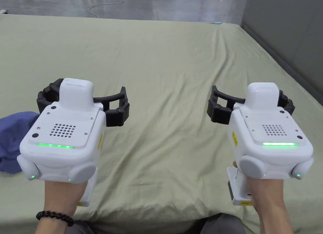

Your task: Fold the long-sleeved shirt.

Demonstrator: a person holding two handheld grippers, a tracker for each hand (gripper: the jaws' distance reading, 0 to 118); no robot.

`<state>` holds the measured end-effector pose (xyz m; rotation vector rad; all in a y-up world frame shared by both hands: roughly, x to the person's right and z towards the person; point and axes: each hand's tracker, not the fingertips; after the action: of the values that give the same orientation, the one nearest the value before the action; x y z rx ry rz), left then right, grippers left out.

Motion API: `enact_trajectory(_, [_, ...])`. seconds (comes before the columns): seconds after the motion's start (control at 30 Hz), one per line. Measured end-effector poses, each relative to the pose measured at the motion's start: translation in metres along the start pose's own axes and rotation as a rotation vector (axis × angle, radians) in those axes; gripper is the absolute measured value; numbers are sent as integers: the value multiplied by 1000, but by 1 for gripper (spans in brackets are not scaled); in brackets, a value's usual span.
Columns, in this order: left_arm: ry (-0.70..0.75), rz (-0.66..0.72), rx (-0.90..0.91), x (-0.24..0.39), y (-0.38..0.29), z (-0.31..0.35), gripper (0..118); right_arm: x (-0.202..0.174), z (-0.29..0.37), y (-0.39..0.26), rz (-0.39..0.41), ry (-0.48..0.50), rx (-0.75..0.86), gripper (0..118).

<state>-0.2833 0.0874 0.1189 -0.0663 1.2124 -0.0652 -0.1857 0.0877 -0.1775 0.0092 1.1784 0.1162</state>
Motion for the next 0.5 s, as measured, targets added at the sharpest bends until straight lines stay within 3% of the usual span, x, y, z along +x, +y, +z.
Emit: enact_trajectory(0.5, [2,-2,4,2,0,2,118,3,4,1,-3,-8,7,116])
